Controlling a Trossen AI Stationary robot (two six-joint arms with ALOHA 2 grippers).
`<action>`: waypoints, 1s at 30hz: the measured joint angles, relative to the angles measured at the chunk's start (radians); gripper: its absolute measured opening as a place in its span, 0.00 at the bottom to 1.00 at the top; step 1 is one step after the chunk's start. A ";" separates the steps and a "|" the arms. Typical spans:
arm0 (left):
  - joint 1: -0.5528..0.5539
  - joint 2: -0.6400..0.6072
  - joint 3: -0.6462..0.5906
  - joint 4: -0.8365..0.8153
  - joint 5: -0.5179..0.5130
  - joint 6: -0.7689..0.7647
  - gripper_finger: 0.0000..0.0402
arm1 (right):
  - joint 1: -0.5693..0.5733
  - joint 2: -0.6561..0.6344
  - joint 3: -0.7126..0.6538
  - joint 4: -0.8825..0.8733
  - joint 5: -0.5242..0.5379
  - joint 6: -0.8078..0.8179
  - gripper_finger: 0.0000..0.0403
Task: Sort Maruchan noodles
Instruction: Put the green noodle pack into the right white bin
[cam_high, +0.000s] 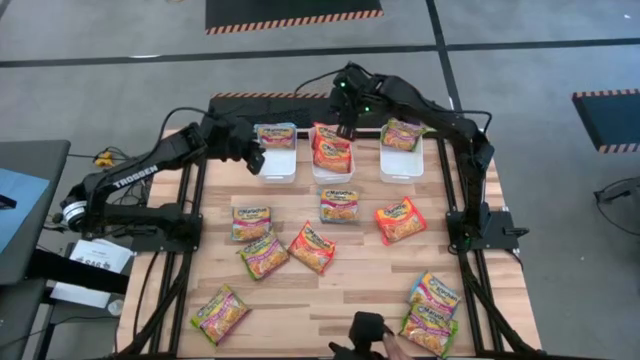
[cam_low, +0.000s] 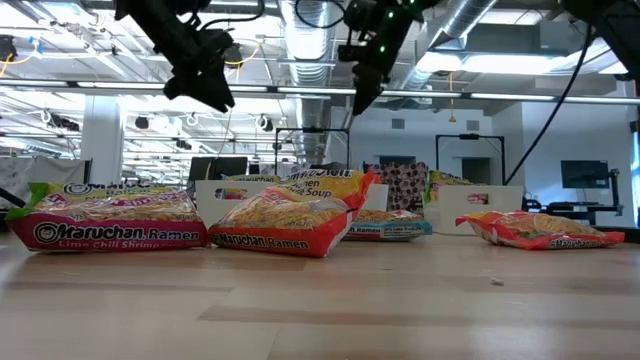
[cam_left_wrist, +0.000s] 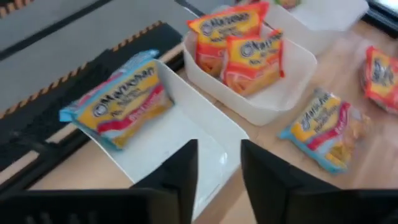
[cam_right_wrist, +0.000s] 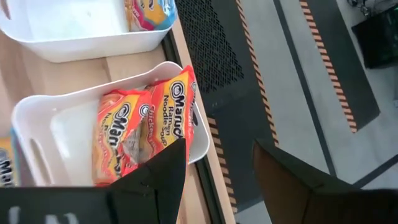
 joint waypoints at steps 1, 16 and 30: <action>0.005 0.000 0.000 -0.005 0.006 -0.021 0.31 | 0.003 0.000 0.024 -0.027 0.000 0.004 0.52; -0.057 -0.002 0.000 -0.289 0.531 -0.080 0.36 | 0.082 0.000 0.307 -0.306 -0.002 0.193 0.52; -0.283 0.021 -0.001 -0.332 0.471 -0.329 0.36 | 0.208 -0.009 0.310 -0.405 -0.003 0.191 0.52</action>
